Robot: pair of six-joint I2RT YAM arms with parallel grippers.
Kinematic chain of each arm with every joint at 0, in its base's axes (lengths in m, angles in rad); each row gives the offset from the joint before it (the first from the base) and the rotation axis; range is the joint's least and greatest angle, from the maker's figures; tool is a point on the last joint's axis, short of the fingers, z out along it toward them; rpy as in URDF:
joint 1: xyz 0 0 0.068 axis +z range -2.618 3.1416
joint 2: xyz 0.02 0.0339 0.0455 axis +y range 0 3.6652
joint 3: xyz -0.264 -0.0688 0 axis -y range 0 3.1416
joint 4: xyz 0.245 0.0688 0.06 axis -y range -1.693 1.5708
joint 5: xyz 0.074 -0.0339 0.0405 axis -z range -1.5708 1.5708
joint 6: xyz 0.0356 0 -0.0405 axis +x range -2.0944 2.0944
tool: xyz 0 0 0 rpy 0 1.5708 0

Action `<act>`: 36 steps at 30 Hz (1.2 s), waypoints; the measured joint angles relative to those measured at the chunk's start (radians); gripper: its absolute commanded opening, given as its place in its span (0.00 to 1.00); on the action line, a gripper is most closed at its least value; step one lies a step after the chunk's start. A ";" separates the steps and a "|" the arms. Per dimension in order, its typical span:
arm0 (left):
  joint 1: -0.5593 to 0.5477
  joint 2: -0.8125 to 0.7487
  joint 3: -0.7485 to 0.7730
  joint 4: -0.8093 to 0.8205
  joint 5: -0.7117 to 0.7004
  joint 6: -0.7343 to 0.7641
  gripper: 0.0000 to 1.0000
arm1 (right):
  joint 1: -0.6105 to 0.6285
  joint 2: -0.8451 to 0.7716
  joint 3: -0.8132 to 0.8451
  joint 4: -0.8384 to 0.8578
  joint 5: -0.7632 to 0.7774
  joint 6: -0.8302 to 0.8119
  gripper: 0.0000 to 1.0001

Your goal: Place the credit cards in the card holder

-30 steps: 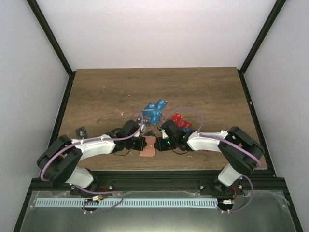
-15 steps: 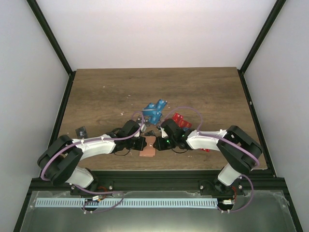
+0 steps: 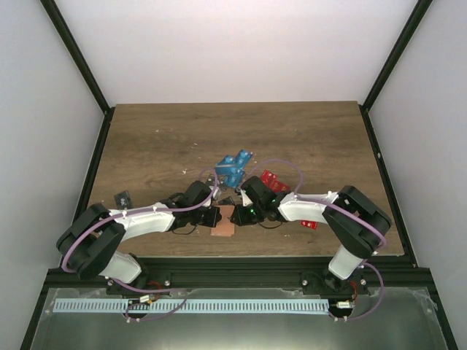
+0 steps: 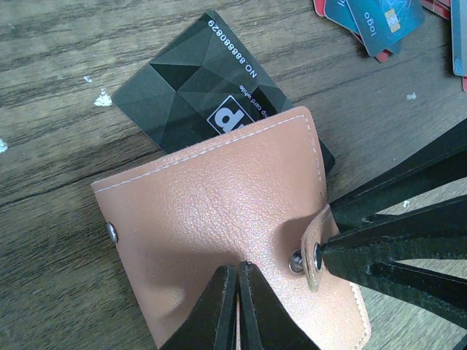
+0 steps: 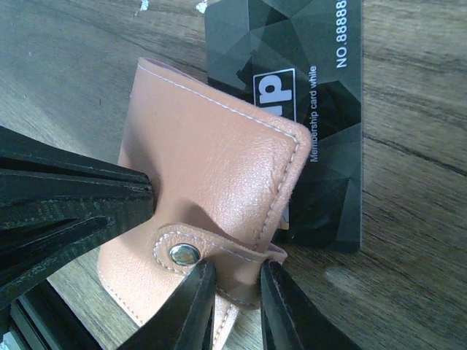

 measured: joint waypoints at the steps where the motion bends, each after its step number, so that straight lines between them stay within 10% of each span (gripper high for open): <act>1: 0.000 0.000 0.000 0.000 0.000 0.001 0.05 | -0.001 0.002 0.003 -0.003 -0.003 -0.002 0.21; 36: -0.001 0.021 0.014 0.002 0.003 0.021 0.05 | 0.000 -0.019 0.074 -0.123 0.002 -0.039 0.28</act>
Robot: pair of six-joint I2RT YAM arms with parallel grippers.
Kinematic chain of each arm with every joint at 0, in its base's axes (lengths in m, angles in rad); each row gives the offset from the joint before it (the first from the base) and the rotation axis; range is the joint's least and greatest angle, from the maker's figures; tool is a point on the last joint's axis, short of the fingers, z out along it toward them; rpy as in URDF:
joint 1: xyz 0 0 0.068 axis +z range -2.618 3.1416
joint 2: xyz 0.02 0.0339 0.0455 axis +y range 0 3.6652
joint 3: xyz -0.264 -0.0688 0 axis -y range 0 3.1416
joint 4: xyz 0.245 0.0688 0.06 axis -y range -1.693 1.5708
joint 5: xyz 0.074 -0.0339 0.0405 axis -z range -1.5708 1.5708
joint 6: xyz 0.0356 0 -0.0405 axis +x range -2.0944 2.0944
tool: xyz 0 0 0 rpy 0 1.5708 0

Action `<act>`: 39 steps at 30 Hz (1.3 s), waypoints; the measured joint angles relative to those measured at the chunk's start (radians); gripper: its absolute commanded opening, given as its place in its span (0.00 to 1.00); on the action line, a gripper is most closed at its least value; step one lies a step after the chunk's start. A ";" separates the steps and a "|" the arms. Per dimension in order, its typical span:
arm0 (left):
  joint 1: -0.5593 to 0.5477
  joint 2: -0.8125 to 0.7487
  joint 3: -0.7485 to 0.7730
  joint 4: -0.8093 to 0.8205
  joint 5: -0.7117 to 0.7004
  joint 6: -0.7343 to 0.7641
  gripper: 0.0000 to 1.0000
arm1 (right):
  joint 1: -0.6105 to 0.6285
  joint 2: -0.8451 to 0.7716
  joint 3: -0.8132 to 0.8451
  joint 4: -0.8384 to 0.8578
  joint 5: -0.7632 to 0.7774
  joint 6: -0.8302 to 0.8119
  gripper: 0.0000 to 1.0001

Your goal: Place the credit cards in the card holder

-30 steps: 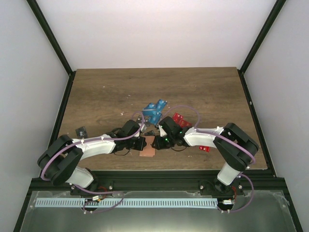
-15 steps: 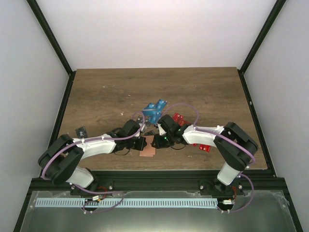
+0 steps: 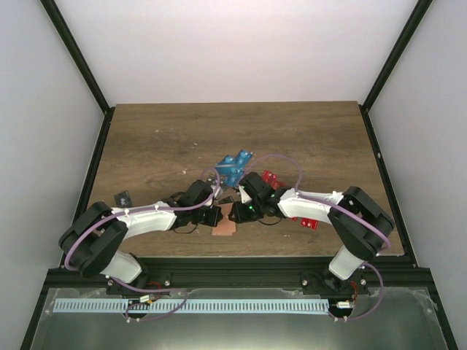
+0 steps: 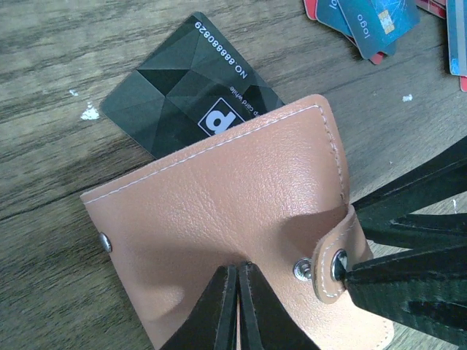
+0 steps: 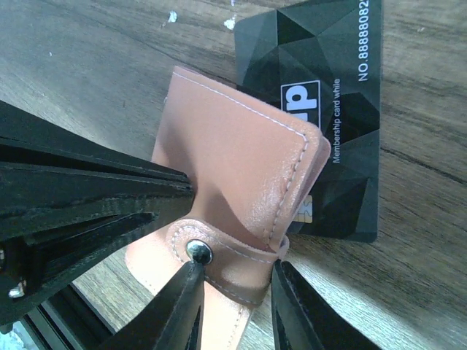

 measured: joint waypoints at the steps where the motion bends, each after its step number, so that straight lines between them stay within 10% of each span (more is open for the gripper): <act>1: 0.000 0.001 0.001 0.002 0.000 0.000 0.05 | 0.000 -0.004 0.000 -0.002 0.004 -0.002 0.27; 13: -0.012 0.004 0.003 0.008 -0.013 -0.001 0.05 | 0.002 -0.010 0.000 -0.017 0.014 -0.010 0.40; 27: -0.025 -0.011 0.007 -0.025 -0.016 -0.001 0.05 | 0.007 -0.106 0.002 -0.018 0.041 -0.004 0.23; 39: -0.026 -0.014 0.012 -0.041 -0.014 0.000 0.05 | 0.012 -0.037 0.002 -0.012 0.034 0.009 0.30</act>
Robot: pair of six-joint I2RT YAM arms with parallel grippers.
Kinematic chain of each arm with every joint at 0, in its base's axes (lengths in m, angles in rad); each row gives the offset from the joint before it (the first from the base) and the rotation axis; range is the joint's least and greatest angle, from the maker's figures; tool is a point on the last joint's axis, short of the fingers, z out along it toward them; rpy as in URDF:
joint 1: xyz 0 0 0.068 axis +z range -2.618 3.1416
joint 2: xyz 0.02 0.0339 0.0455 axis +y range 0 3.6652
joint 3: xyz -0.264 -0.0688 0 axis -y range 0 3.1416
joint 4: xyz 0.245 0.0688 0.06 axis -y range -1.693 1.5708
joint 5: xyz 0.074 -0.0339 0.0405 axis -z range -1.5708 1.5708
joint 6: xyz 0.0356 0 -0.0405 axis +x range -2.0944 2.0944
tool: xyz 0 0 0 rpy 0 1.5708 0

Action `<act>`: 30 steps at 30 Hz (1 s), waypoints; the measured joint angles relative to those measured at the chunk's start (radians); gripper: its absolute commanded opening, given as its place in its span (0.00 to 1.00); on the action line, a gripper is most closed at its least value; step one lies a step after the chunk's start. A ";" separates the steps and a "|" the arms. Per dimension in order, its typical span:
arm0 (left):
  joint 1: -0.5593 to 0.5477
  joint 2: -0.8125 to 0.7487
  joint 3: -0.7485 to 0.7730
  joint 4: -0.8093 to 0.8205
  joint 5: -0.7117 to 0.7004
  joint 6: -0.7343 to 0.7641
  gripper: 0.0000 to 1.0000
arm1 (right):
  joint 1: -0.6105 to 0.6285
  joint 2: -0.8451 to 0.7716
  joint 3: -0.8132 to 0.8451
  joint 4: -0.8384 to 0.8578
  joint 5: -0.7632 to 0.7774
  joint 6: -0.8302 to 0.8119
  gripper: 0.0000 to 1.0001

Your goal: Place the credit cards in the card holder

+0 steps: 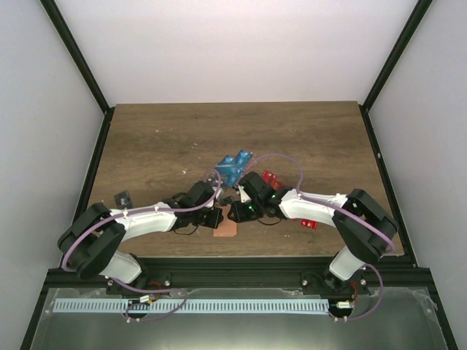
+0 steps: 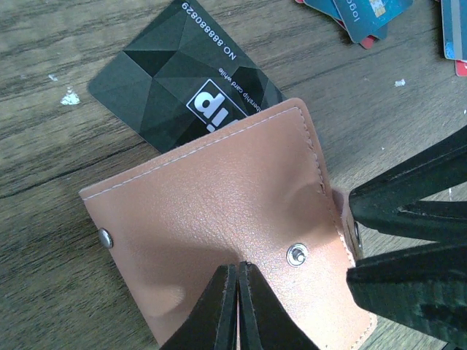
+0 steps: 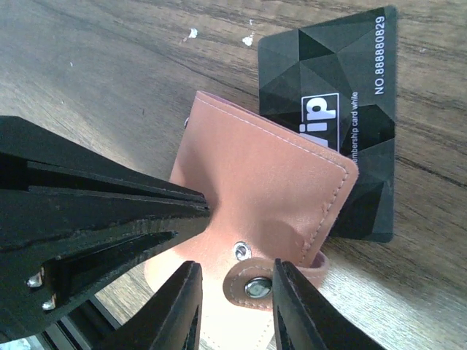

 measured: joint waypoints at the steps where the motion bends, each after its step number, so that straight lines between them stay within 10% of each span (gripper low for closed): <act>1: 0.000 0.000 0.000 0.000 0.000 0.000 0.05 | 0.000 0.000 0.000 0.000 0.000 0.000 0.30; 17: 0.000 0.000 0.002 -0.003 0.002 0.006 0.05 | 0.102 0.081 0.192 -0.226 0.195 -0.010 0.33; 30: 0.000 0.000 0.003 -0.004 0.003 0.007 0.05 | 0.149 0.112 0.262 -0.397 0.351 0.019 0.13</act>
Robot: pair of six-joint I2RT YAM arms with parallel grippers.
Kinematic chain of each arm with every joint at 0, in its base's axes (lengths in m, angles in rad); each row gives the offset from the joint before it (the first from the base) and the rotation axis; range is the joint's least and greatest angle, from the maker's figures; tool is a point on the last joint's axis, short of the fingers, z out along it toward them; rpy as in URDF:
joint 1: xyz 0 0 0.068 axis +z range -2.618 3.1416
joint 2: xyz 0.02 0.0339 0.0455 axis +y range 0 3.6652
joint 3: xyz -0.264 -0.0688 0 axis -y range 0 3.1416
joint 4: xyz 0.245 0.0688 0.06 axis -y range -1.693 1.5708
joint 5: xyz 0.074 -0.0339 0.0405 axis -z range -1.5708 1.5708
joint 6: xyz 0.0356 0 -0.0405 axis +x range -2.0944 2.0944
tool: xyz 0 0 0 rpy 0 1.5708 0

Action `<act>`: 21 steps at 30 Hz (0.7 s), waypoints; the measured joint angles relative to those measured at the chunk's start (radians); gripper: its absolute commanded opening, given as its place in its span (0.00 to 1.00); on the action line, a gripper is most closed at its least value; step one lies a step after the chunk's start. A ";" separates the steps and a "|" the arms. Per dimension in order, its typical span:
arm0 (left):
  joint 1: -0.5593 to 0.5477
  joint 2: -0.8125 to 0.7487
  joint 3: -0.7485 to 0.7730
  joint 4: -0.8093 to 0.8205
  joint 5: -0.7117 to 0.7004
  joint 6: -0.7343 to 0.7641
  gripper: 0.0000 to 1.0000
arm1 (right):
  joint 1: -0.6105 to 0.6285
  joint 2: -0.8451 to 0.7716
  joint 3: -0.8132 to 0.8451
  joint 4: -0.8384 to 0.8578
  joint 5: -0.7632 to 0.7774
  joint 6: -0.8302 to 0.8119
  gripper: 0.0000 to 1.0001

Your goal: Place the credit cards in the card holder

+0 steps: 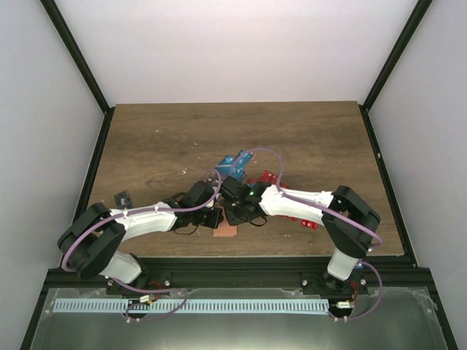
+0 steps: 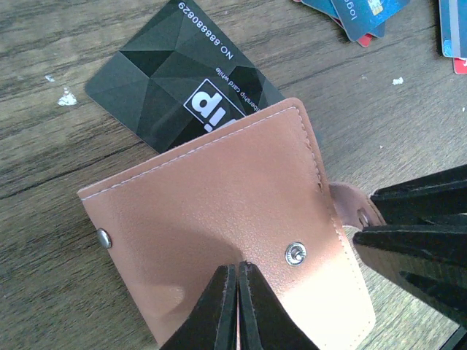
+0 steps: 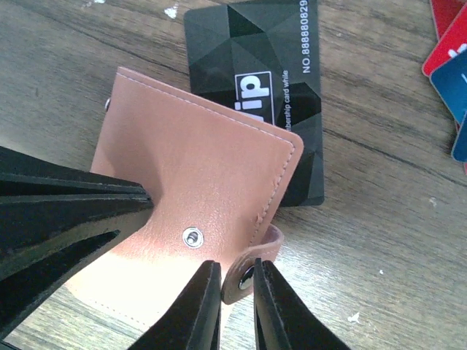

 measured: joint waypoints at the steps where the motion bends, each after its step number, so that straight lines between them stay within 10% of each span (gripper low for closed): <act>1: 0.000 0.000 0.000 0.000 0.000 0.000 0.05 | 0.002 0.000 0.000 -0.004 0.005 0.003 0.12; 21: 0.000 -0.003 0.000 0.000 0.004 0.003 0.05 | 0.008 0.000 0.009 0.003 -0.010 0.012 0.01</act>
